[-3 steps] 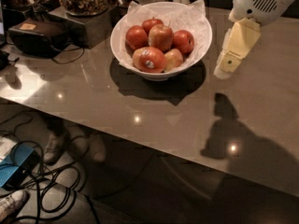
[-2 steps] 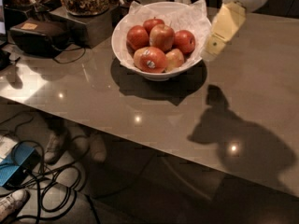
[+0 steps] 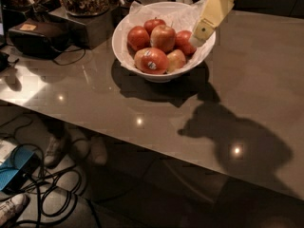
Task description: Pick apple from white bowl
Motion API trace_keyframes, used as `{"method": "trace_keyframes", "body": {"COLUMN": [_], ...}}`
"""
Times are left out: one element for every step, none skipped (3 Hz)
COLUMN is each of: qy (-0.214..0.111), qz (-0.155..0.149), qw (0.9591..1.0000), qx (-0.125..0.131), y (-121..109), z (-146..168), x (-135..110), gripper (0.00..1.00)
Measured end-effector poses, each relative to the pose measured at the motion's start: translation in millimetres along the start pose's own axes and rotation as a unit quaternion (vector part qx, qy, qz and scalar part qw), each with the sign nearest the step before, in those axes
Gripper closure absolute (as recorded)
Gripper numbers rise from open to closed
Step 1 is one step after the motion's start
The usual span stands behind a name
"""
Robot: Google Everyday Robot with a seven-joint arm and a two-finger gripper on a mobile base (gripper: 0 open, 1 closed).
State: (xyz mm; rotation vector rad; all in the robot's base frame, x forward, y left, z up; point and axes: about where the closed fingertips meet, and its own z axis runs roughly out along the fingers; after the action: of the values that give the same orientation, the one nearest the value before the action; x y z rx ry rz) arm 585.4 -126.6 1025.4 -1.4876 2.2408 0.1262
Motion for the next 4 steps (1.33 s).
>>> {"method": "trace_keyframes", "body": {"qy": [-0.018, -0.024, -0.021, -0.019], "qz": [-0.002, -0.004, -0.012, -0.013], "qw": [0.9998, 0.9996, 0.9995, 0.9995], "qx": [-0.007, -0.015, -0.02, -0.02], "y": [-6.3, -15.6, -23.2, -31.5], "z": [12.0, 24.6, 35.8, 44.7], "x": [-15.7, -32.7, -48.0, -57.8], "gripper": [0.0, 0.05, 0.08, 0.25]}}
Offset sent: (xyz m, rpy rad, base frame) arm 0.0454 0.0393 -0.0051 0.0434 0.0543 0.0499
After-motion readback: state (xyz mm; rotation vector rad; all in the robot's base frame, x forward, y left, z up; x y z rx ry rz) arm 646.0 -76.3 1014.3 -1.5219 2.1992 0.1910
